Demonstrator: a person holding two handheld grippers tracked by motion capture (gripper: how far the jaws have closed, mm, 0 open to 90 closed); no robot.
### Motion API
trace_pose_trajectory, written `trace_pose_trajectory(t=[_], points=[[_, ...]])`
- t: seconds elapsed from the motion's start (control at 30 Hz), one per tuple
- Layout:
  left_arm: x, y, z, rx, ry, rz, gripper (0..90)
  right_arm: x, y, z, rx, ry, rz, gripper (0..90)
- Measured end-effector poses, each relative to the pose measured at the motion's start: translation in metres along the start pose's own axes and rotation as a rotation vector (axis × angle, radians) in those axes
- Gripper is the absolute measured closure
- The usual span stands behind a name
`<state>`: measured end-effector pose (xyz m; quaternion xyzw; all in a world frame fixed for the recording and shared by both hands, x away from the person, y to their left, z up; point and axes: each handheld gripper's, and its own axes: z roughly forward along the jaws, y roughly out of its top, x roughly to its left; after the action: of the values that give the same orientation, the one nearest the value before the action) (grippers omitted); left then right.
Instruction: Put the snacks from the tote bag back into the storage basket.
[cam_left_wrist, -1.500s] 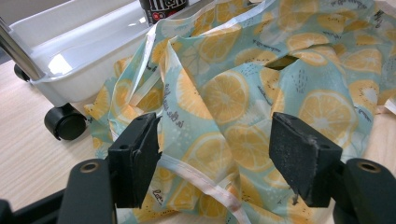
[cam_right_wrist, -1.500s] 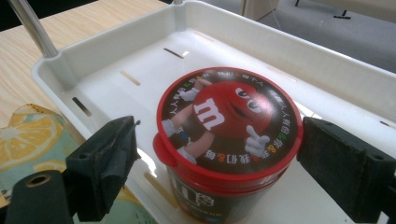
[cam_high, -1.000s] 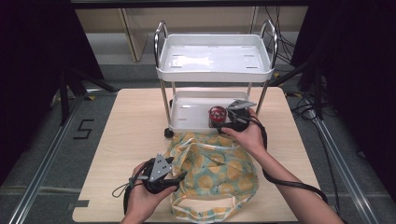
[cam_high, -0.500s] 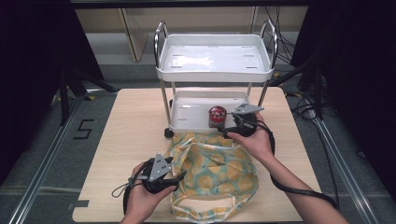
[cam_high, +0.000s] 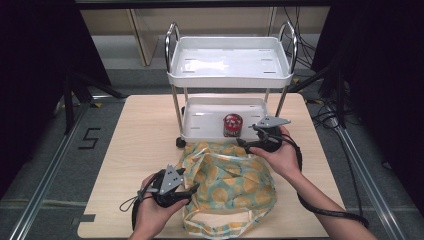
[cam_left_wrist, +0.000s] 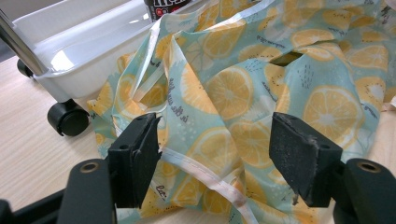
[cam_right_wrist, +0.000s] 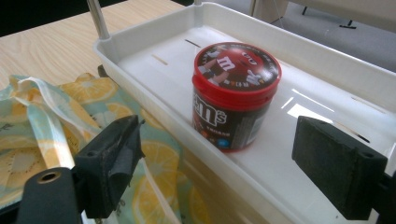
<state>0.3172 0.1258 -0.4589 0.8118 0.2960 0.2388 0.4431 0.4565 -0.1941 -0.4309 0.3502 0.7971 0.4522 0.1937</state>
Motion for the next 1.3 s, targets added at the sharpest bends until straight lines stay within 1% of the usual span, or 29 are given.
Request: trace_pose_trajectory(t=[0.03,0.07,0.13,0.17,0.2,0.23,0.27,0.3,0.37,0.5,0.57,0.6,0.63,0.67,0.7,0.73,0.77,0.83,0.87,0.9,0.93,0.97,1.0,1.03,1.07,1.13,1.17,1.2,1.3], points=[[-0.001,0.0,0.0,0.002,-0.002,-0.015,32.7,0.0,-0.001,-0.002,0.003,0.004,0.004,16.9],[0.0,0.0,0.0,0.001,-0.002,-0.016,32.7,-0.001,-0.002,-0.004,0.007,-0.006,-0.004,17.0],[-0.001,0.0,0.0,0.0,0.0,-0.016,32.7,0.0,-0.005,-0.009,0.014,0.007,0.012,17.3],[-0.001,0.0,0.001,0.0,-0.001,-0.017,32.6,-0.002,-0.006,-0.011,0.004,0.007,-0.01,17.3],[-0.001,0.0,0.001,-0.001,0.001,-0.015,32.6,-0.001,-0.007,-0.013,0.006,0.006,0.003,17.3],[0.0,0.0,0.001,-0.001,0.0,0.006,32.7,-0.004,-0.008,-0.014,-0.007,0.003,-0.029,17.3],[0.0,0.0,0.001,-0.002,-0.005,0.004,32.7,-0.001,-0.009,-0.015,-0.01,0.0,0.003,17.4],[0.0,0.0,0.001,-0.001,-0.006,0.005,32.6,-0.002,-0.01,-0.016,-0.006,0.007,-0.005,17.5],[0.0,0.0,0.001,0.003,-0.009,0.009,32.6,-0.003,-0.012,-0.019,-0.01,0.001,-0.009,17.5],[0.0,0.0,0.002,0.006,-0.004,0.011,32.6,0.0,-0.016,-0.025,0.005,0.014,0.027,17.7],[0.0,0.0,0.002,0.006,-0.002,0.01,32.6,-0.001,-0.018,-0.027,-0.015,0.014,0.002,17.7],[0.0,-0.001,0.002,0.003,-0.007,0.008,32.6,0.0,-0.018,-0.027,-0.016,0.012,-0.002,17.8],[0.0,0.0,0.002,0.006,-0.01,0.008,32.6,0.002,-0.02,-0.03,0.003,0.019,0.023,17.8],[0.0,0.0,0.002,0.006,-0.005,0.009,32.7,0.003,-0.021,-0.031,-0.003,0.019,0.019,17.8],[0.0,-0.001,0.002,0.006,-0.002,0.008,32.6,0.003,-0.022,-0.032,0.006,0.03,0.012,17.8],[-0.002,-0.001,0.002,0.006,-0.003,-0.014,32.6,0.003,-0.024,-0.032,-0.008,0.024,0.008,17.8],[-0.002,-0.001,0.002,0.007,-0.002,-0.017,32.6,0.004,-0.026,-0.034,0.004,0.032,0.012,17.9],[-0.002,-0.002,0.002,0.007,-0.003,-0.019,32.6,0.004,-0.029,-0.035,-0.009,0.035,-0.001,17.9],[-0.002,-0.001,0.002,0.007,-0.003,-0.016,32.6,0.007,-0.031,-0.037,0.009,0.036,0.015,17.9],[0.0,-0.001,0.002,0.008,-0.003,0.009,32.6,0.006,-0.033,-0.037,-0.002,0.029,0.006,17.8],[-0.001,-0.001,0.002,0.008,-0.003,0.003,32.6,0.008,-0.034,-0.039,0.016,0.041,0.019,17.8],[-0.001,-0.001,0.003,0.005,-0.007,0.003,32.6,0.009,-0.036,-0.039,0.002,0.036,0.019,17.8],[-0.001,-0.001,0.002,0.01,-0.005,0.006,32.6,0.009,-0.038,-0.038,-0.003,0.035,0.002,17.8],[-0.001,-0.001,0.002,0.006,-0.003,0.004,32.6,0.01,-0.039,-0.04,0.022,0.052,0.011,17.8],[-0.001,-0.001,0.002,0.009,-0.003,0.003,32.6,0.01,-0.04,-0.039,0.0,0.045,-0.001,17.8],[-0.001,-0.001,0.003,0.005,-0.006,0.002,32.6,0.014,-0.041,-0.041,0.019,0.053,0.019,17.8],[-0.001,-0.001,0.003,0.008,-0.007,0.003,32.5,0.014,-0.041,-0.04,0.004,0.051,0.0,17.7],[-0.001,-0.001,0.003,0.005,-0.007,0.001,32.5,0.015,-0.042,-0.042,0.016,0.061,-0.001,17.7],[-0.001,-0.002,0.003,0.006,-0.007,0.0,32.4,0.019,-0.044,-0.043,0.001,0.063,0.004,17.6]])
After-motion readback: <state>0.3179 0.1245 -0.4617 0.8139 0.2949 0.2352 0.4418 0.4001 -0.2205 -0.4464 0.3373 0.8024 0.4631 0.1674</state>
